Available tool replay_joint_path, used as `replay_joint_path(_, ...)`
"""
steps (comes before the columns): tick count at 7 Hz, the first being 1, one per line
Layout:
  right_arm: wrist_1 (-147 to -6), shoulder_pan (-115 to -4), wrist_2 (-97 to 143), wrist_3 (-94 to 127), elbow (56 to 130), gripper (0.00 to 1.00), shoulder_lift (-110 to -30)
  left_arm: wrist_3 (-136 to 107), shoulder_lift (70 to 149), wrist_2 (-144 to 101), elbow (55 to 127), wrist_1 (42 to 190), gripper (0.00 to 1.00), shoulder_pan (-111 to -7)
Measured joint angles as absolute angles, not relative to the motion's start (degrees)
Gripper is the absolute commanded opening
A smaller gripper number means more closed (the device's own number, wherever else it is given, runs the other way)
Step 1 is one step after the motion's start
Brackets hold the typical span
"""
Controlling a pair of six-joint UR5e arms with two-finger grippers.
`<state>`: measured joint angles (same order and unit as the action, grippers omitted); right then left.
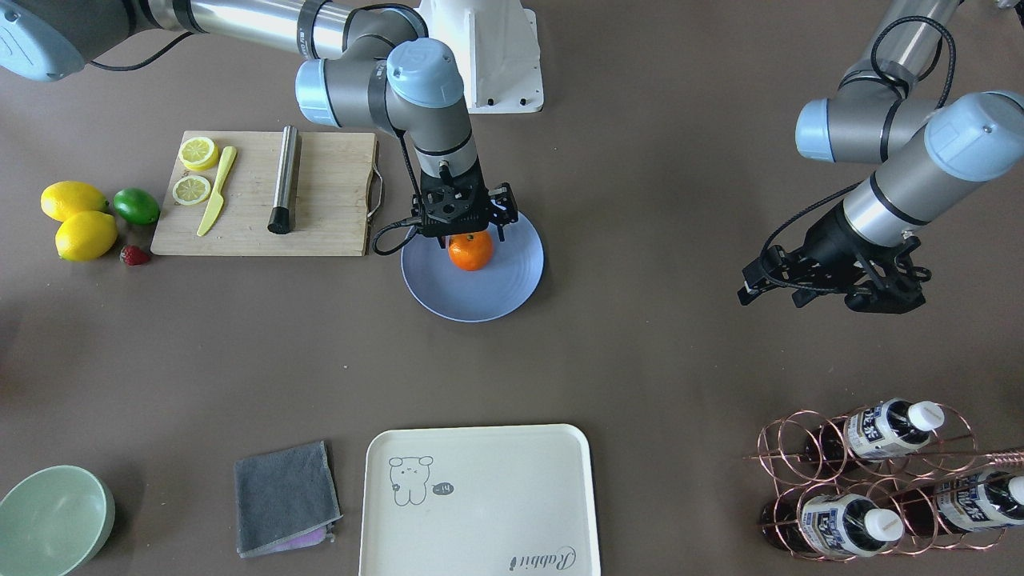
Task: Pick orange to plate
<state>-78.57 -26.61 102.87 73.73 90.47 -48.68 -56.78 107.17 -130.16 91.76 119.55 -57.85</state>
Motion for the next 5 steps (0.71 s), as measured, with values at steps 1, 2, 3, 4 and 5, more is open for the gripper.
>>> replay_joint_path(1,-80.19,-31.16,107.92,72.43,94.68,1.00,-51.59,-52.37,107.14,-130.11,92.10,116.61,0.97,-59.30)
replay_joint_path(2,-82.15,-37.49,114.45,68.53,99.31,1.00,-55.90,-45.78,106.63,-130.31,92.82,112.98,0.97,-62.16)
replay_joint_path(3,-84.29,-44.57,120.61,61.17,103.00,1.00,-60.82,-37.15,104.58,-130.89,94.20,108.84,0.97,-65.88)
replay_joint_path(4,-85.89,-51.21,125.37,52.02,105.21,1.00,-65.86,-27.51,101.41,-131.82,95.37,105.27,0.97,-70.43)
replay_joint_path(5,-86.66,-57.30,129.02,41.70,106.09,1.00,-71.33,-17.71,98.06,-132.92,95.71,102.51,0.97,-75.55)
